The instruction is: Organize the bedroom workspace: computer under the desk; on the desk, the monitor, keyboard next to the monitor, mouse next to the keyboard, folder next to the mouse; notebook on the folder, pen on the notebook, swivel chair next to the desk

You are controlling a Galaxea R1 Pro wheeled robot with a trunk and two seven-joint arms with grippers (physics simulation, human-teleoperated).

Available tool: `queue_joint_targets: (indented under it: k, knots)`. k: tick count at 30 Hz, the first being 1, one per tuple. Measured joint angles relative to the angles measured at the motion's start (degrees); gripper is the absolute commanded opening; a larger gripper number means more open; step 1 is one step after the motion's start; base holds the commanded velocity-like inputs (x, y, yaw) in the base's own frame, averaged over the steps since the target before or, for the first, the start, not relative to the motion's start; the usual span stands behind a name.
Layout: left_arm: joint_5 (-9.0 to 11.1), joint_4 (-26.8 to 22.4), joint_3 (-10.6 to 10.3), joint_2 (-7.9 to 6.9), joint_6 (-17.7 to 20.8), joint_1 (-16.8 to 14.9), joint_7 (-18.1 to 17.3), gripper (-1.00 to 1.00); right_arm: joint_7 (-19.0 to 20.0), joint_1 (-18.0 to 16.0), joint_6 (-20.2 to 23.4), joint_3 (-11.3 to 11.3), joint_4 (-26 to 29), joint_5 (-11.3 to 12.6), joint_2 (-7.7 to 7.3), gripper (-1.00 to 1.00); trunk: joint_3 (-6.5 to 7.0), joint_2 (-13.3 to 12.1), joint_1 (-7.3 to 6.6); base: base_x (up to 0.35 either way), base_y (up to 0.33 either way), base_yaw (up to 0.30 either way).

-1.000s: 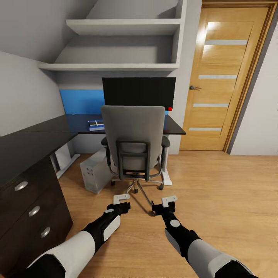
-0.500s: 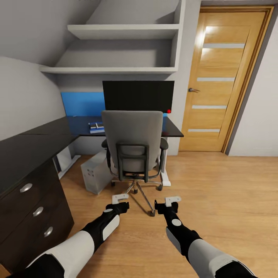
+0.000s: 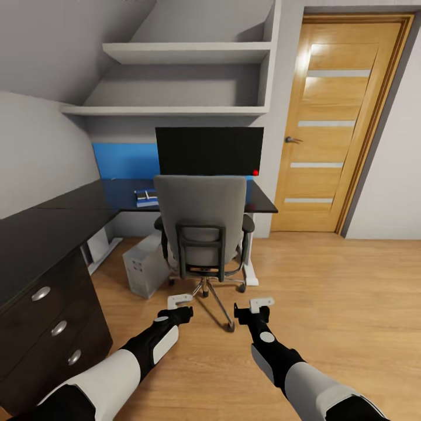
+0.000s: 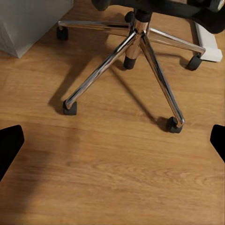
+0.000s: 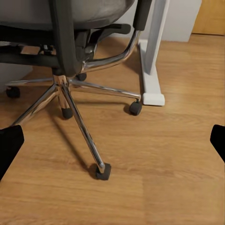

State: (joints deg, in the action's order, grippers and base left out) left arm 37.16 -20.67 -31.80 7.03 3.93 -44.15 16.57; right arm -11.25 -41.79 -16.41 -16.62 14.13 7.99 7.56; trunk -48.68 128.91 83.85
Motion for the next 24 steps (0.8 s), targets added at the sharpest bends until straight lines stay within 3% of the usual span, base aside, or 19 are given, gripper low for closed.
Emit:
queue_joint_targets:
  k: [8,14,17,19,24]
  knots:
    - [0.0,2.7,-0.3,0.13,-0.2,0.0,0.0,1.0,-0.2,0.0,-0.4,0.3,0.1,-0.1,-0.33,1.0,1.44,-3.2,-1.76,0.0,0.0,0.0]
    - [0.0,6.7,-0.5,0.91,-0.5,0.1,0.2,1.0,-1.4,0.1,-1.4,1.8,-2.1,0.5,-1.5,1.0,2.51,-5.6,-3.07,0.0,0.0,0.0]
    - [0.0,10.4,-0.5,1.32,-0.6,0.1,0.3,1.0,-1.7,0.5,-5.1,2.3,-7.2,0.7,-2.03,1.0,3.05,-6.8,-3.73,0.0,0.0,0.0]
    - [0.0,14.1,-0.4,1.44,-0.9,0.1,0.3,1.0,-1.8,0.9,-11.9,2.5,-11.9,0.8,-2.96,1.0,3.4,-7.6,-4.17,0.0,0.0,0.0]
    - [-0.1,17.8,-0.4,1.59,-4.2,0.0,0.6,1.0,-1.9,3.7,-19.6,2.6,-14.5,1.1,-5.05,1.0,4.3,-9.6,-5.27,0.0,0.0,0.0]
